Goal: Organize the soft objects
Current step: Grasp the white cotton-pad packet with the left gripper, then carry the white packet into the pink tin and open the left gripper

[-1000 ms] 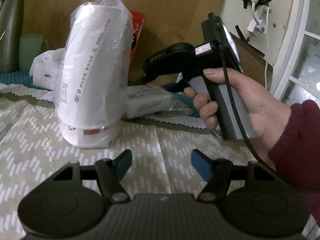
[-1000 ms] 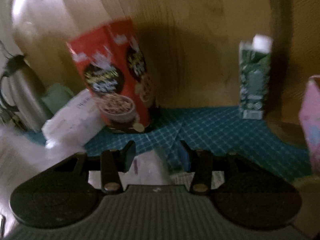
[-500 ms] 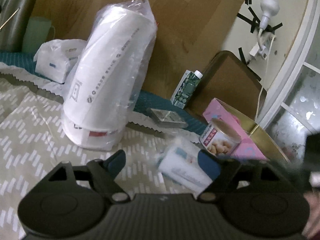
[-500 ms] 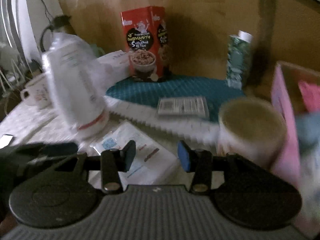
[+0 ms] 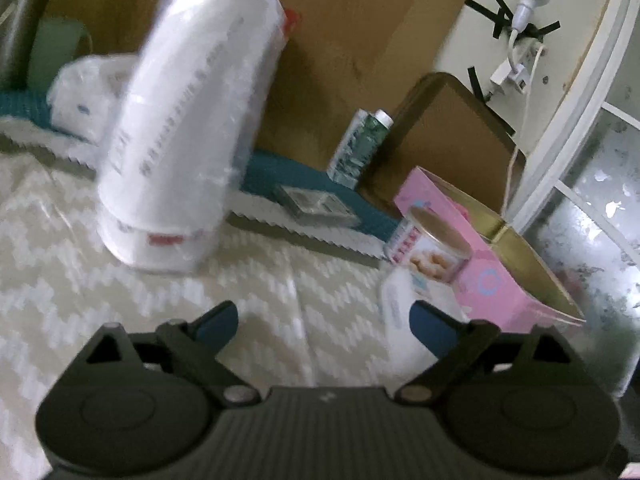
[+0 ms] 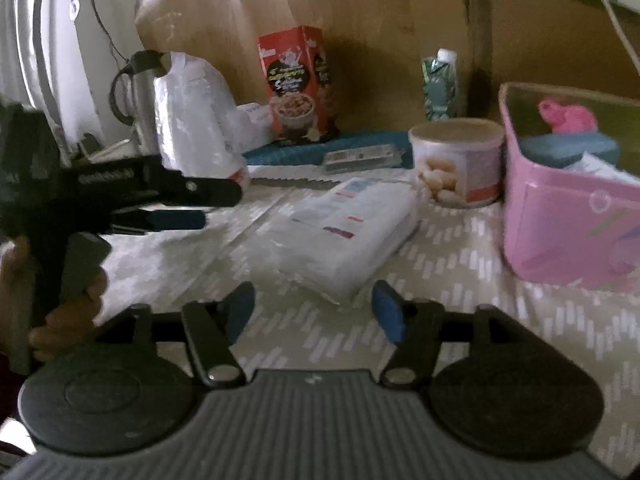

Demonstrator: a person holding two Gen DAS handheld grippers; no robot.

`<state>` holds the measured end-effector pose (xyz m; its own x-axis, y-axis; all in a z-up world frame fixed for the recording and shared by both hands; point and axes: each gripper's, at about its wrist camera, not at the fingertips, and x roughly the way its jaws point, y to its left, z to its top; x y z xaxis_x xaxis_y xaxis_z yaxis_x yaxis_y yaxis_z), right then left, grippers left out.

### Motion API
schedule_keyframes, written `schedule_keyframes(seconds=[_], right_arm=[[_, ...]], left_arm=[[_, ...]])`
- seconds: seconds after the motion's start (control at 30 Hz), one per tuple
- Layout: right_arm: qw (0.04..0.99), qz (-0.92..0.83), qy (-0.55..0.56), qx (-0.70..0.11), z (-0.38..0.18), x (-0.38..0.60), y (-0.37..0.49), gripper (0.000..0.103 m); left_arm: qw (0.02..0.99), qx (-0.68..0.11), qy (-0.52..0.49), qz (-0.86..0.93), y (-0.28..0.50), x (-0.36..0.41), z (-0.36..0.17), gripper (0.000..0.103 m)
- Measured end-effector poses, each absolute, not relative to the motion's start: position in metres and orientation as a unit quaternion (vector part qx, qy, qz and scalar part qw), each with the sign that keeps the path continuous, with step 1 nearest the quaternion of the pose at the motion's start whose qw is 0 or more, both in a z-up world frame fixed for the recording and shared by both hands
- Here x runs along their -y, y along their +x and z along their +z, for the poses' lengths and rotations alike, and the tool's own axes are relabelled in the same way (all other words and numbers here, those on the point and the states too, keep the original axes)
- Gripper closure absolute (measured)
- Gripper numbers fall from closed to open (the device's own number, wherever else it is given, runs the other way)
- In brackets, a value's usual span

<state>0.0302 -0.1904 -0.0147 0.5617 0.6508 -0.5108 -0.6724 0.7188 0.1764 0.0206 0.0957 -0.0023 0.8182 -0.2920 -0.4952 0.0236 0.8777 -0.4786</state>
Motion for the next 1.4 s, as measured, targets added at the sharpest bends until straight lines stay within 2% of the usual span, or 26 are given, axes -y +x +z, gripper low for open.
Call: schedule_keyframes(seconds=[0.3, 0.37, 0.4, 0.43, 0.47, 0.53, 0.93, 1.27, 1.4], right_arm=[[0.903, 0.33, 0.001, -0.276, -0.015, 0.199, 0.042, 0.029], [0.904, 0.331, -0.006, -0.269, -0.015, 0.195, 0.043, 0.029], [0.904, 0.334, -0.011, -0.268, -0.015, 0.194, 0.043, 0.029], [0.902, 0.338, -0.014, -0.268, -0.015, 0.191, 0.045, 0.03], [0.9, 0.343, -0.015, -0.269, -0.015, 0.191, 0.046, 0.031], [0.895, 0.352, -0.011, -0.275, -0.016, 0.192, 0.047, 0.05], [0.886, 0.382, -0.037, -0.26, -0.015, 0.21, -0.006, 0.053], [0.927, 0.296, -0.025, -0.23, -0.02, 0.265, -0.045, 0.053], [0.943, 0.248, -0.01, -0.222, -0.024, 0.295, -0.056, 0.053]], left_arm=[[0.928, -0.301, -0.177, -0.133, 0.049, -0.039, 0.015, 0.009], [0.922, -0.318, -0.171, -0.138, 0.061, -0.029, 0.013, 0.016], [0.917, -0.333, -0.17, -0.137, 0.065, -0.025, 0.009, 0.031], [0.908, -0.354, -0.172, -0.142, 0.071, -0.021, 0.004, 0.04], [0.91, -0.346, -0.175, -0.148, 0.069, -0.019, 0.003, 0.043], [0.912, -0.345, -0.169, -0.144, 0.064, -0.015, 0.002, 0.046], [0.9, -0.358, -0.17, -0.182, 0.011, -0.005, 0.004, 0.046], [0.882, -0.37, -0.116, -0.268, 0.014, 0.074, 0.006, 0.045], [0.872, -0.377, -0.079, -0.301, 0.019, 0.117, 0.003, 0.041]])
